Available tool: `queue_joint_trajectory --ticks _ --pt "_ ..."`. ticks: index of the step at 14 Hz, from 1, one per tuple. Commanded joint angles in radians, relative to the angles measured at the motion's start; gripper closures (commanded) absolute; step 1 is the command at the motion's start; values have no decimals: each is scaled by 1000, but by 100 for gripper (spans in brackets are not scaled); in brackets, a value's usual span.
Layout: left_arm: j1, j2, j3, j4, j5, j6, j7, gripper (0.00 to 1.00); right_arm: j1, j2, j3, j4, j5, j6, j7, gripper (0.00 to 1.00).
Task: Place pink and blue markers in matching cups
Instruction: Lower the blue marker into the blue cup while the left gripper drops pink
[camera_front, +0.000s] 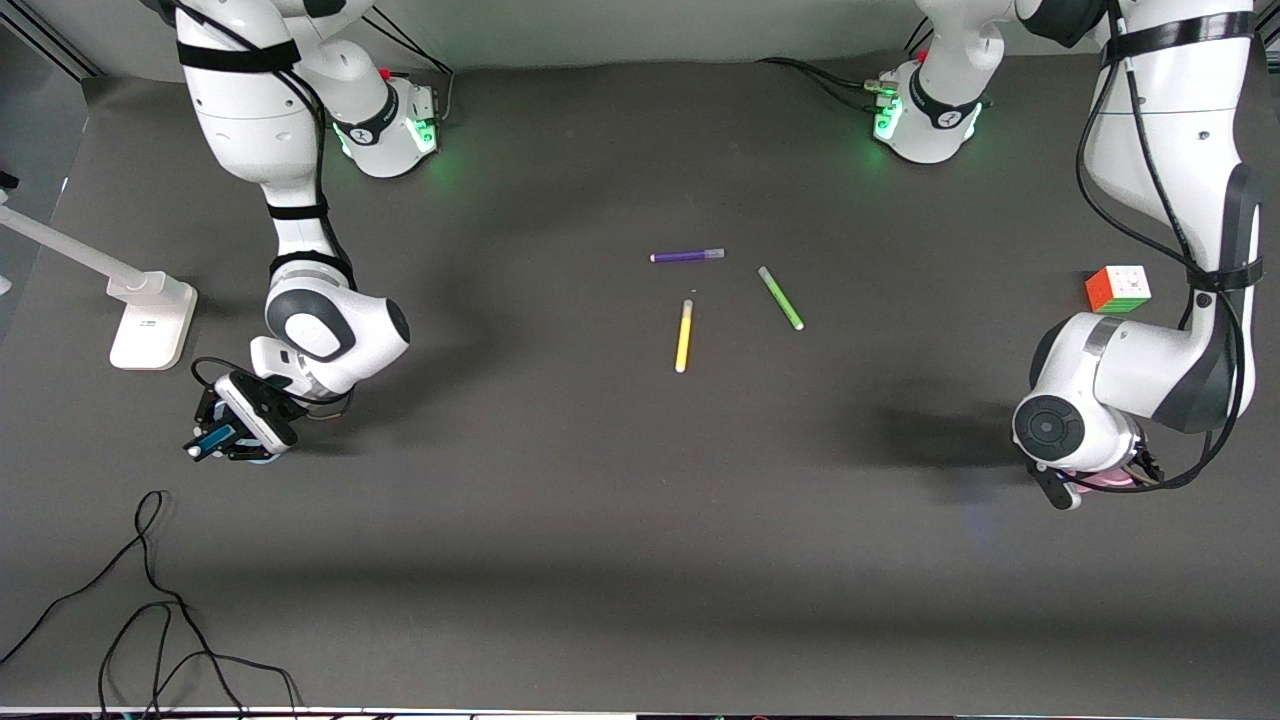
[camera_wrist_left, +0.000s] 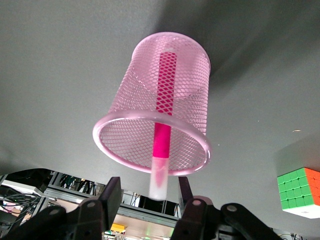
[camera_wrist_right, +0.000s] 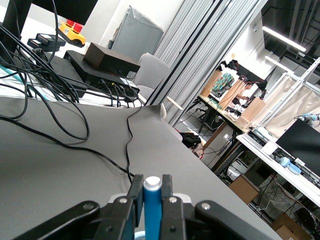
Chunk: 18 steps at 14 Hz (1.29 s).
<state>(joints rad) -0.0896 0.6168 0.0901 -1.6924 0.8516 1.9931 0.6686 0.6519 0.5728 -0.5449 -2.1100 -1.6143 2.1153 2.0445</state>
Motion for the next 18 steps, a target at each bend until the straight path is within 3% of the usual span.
queue_joint_trajectory --ticks 1,4,5,8,10,11,12,13,16,18 --pt "-2 1 2 10 20 -2 -9 32 17 7 -7 -4 -33 -28 48 100" --pt "-6 -25 2 46 8 -34 -3 30 14 16 -7 -1 -33 -28 49 100" --pt "-1 -49 -1 71 -3 -63 -3 28 14 22 -6 1 -33 -28 48 79" --pt "1 -179 -1 89 -182 -85 -3 28 14 39 -7 5 -33 -26 39 29" --pt "-2 -251 -4 99 -296 -118 -3 29 14 41 -4 7 -33 -26 20 11" --pt "-1 -285 -4 114 -384 -143 -4 29 14 41 -3 8 -33 -28 4 9" --pt "1 -305 -1 150 -472 -187 -4 22 14 39 -3 14 -32 -28 -35 8" --pt "2 -310 2 207 -539 -260 -4 0 14 32 -3 18 -29 -26 -78 4" --pt "28 -304 2 370 -684 -451 -14 0 5 13 -1 48 5 4 -213 1" --pt "31 -307 0 396 -715 -462 -17 0 2 -20 -1 85 123 66 -381 1"
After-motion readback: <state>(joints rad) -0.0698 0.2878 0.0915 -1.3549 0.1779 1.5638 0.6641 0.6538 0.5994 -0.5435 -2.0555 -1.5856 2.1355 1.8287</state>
